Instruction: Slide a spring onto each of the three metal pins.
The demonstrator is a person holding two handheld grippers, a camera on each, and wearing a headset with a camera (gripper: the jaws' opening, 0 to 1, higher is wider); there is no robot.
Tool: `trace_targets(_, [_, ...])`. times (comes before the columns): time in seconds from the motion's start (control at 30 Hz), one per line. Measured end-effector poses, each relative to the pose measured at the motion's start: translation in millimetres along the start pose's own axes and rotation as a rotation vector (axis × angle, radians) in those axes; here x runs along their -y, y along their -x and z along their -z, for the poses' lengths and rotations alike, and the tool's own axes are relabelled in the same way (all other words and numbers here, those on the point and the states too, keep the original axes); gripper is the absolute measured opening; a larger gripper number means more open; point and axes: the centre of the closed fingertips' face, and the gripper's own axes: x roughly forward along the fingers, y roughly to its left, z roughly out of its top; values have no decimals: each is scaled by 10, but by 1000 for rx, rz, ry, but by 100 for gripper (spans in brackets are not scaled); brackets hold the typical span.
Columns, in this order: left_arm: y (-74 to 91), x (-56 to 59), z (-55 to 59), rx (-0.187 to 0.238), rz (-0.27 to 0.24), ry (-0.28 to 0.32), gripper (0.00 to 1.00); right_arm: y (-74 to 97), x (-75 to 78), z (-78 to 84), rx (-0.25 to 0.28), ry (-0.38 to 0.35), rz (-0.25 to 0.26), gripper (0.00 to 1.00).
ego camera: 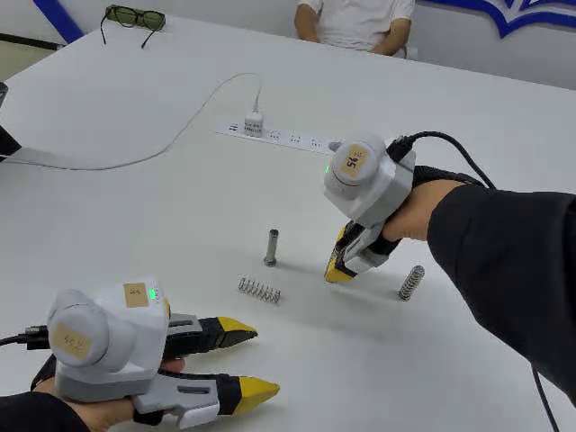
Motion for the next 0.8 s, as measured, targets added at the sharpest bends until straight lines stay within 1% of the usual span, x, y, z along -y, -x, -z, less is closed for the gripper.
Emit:
trace_targets(0.13, [-4,-1,-2,0,2,0,41,20,21,-17,11,1,13,24])
trace_targets(0.23, [-9,-7,-3,1,4,-1,41,66,30,-65,21,14,31,25])
trace_targets(0.4, [-15,-6,-8,3,7,-2,41,123,9,-159,33,32,41,25])
trace_targets(0.53, [-22,-9,-7,4,10,-3,41,131,-88,-272,53,42,26,25])
trace_targets(0.67, [-24,-14,-13,6,11,-3,41,74,-208,-343,61,49,1,24])
trace_targets(0.8, [-18,-28,-10,6,10,-3,41,3,-316,-376,61,47,-22,23])
